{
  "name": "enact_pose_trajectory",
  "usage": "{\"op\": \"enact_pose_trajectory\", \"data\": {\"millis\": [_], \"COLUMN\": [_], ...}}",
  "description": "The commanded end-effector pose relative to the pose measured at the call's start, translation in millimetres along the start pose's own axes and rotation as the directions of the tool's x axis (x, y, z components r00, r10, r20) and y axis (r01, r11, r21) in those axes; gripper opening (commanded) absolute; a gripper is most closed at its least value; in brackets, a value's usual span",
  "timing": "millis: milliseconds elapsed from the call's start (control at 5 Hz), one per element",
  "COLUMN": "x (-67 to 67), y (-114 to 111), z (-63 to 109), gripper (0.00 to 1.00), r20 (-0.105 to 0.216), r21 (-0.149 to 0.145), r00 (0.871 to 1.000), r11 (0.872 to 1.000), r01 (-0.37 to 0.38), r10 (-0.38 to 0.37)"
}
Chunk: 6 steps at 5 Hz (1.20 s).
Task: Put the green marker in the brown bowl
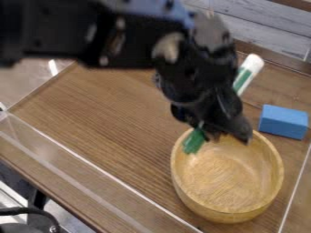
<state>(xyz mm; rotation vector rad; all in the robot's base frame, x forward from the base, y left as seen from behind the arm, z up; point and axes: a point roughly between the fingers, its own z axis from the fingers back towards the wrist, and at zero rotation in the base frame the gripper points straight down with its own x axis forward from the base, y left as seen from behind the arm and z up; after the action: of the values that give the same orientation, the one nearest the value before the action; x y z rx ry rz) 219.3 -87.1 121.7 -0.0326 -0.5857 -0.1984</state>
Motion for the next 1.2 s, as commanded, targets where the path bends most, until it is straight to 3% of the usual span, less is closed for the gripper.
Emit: {"op": "enact_pose_trajectory", "data": {"millis": [0,200,600,1000], "x": [1.1,-8.7,-13.9,-14.8], "y": [-9.8,-14.4,-12.0,-12.2], "z": [-2.1,-10.1,-17.4,-13.6], "gripper": [0.00,0.00,0.00,0.00], "r20": [0.038,0.043,0.043,0.051], "r21": [-0.007,0.002,0.007,0.009], "r00": [0.999,0.999,0.998,0.997], "r11": [1.000,1.000,0.999,0.998], "r01": [-0.008,-0.011,-0.041,-0.063], "r10": [0.009,0.011,0.041,0.062]}}
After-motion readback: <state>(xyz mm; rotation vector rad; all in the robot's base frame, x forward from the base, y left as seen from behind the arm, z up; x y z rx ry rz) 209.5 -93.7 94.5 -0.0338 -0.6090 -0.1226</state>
